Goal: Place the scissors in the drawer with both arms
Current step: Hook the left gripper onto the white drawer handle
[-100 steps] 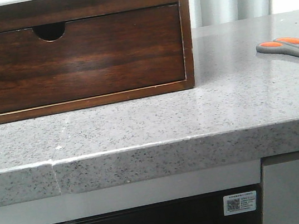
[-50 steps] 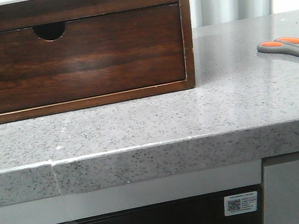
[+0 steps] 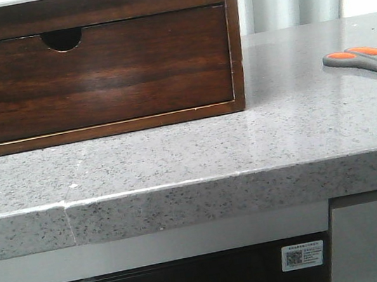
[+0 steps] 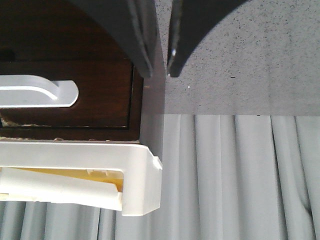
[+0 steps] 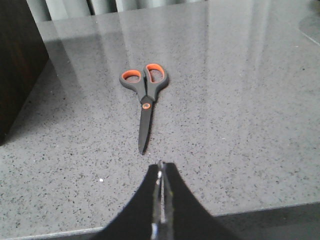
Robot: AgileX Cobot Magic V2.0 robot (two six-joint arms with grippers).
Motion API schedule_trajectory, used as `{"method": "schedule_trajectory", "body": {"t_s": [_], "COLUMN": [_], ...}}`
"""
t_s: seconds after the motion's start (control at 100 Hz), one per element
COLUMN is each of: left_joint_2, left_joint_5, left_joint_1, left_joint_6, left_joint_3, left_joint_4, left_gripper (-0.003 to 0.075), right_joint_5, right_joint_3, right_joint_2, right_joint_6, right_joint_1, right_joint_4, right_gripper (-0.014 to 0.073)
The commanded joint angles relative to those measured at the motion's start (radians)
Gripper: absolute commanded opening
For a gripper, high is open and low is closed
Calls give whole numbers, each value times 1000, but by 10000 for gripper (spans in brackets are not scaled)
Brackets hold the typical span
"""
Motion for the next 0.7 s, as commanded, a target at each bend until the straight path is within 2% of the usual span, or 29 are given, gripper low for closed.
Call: {"method": "schedule_trajectory", "body": {"t_s": [0.0, 0.08, 0.2, 0.27, 0.4, 0.45, 0.58, 0.69], "left_joint_2": [40, 57, 80, 96, 129, 147, 203, 276], "left_joint_5": [-90, -95, -154, -224, -355, -385, -455, -523], "left_joint_1": [3, 3, 3, 3, 3, 3, -1, -23], "left_joint_6": [-8, -8, -8, -8, -9, -9, -9, -9], "left_joint_3": [-38, -38, -38, -38, -38, -38, -46, -65], "left_joint_4": [0, 0, -5, -11, 22, 128, 523, 699], "left_gripper": [48, 158, 396, 470, 461, 451, 423, 386], "right_joint_5": [-82, -82, -88, -88, -107, -121, -107, -113], "right_joint_3": [-38, -38, -36, -36, -22, -13, -9, -3], "right_joint_2": [39, 48, 52, 52, 52, 52, 52, 52], "right_joint_6": [-5, -5, -5, -5, -5, -5, -5, -5], "right_joint_1": [-6, -6, -6, -6, 11, 28, 46, 46], "right_joint_4": [0, 0, 0, 0, 0, 0, 0, 0], "right_gripper": [-116, -116, -116, -116, -116, -116, -116, -116]}}
